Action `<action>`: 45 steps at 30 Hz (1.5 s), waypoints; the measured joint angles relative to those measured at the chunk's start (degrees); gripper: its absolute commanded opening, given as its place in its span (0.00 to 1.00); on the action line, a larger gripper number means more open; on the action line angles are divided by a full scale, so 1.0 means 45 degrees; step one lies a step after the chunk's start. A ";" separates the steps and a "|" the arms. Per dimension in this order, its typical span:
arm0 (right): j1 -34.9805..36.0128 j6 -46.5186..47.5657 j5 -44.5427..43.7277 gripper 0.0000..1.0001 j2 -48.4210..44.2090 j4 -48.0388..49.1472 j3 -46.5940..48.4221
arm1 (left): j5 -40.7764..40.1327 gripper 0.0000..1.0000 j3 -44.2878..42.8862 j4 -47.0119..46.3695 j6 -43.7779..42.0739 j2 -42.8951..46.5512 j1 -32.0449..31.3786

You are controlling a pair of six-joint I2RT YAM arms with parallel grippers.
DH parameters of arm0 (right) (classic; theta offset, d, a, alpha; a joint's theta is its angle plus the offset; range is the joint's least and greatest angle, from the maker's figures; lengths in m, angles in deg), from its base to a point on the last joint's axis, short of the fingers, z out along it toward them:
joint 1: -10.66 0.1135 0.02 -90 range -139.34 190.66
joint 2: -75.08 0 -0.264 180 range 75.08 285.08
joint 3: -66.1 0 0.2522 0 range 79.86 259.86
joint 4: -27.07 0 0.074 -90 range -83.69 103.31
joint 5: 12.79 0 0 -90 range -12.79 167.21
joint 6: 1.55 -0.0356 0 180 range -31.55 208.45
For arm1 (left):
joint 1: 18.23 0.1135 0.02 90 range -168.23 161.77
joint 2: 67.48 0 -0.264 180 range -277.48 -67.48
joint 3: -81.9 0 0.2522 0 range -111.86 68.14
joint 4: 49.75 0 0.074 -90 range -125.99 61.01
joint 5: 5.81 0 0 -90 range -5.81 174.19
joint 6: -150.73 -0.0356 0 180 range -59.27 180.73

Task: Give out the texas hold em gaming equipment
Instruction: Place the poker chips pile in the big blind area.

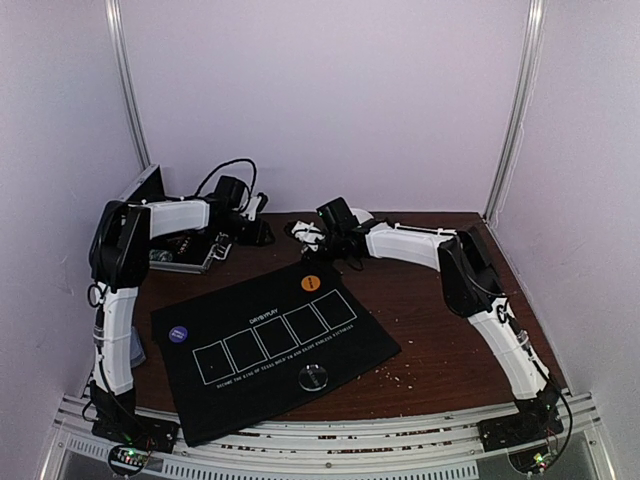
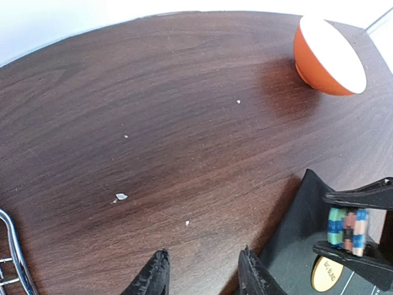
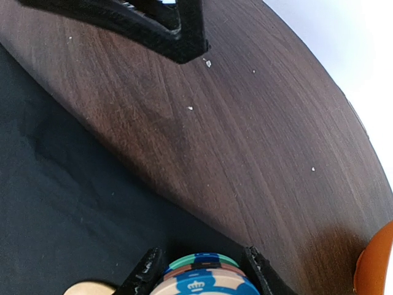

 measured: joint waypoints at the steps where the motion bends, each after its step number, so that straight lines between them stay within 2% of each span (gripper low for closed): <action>1: 0.0000 -0.0010 -0.0015 0.00 0.0160 -0.0068 0.0238 | -0.0024 0.41 0.0039 -0.0015 0.0000 0.0034 -0.0005; 20: 0.0000 -0.0340 -0.0423 0.02 0.0559 -0.1020 0.0559 | -0.0078 0.54 0.0389 0.0155 0.0005 0.0044 -0.0185; 39: 0.0000 -0.0622 -0.0578 0.35 0.0787 -0.1001 0.0811 | -0.0073 0.56 0.0389 0.0155 0.0005 0.0044 -0.0185; 45: 0.0000 -0.0627 -0.0573 0.39 0.0811 -0.0986 0.0831 | -0.0078 0.57 0.0389 0.0155 0.0005 0.0044 -0.0185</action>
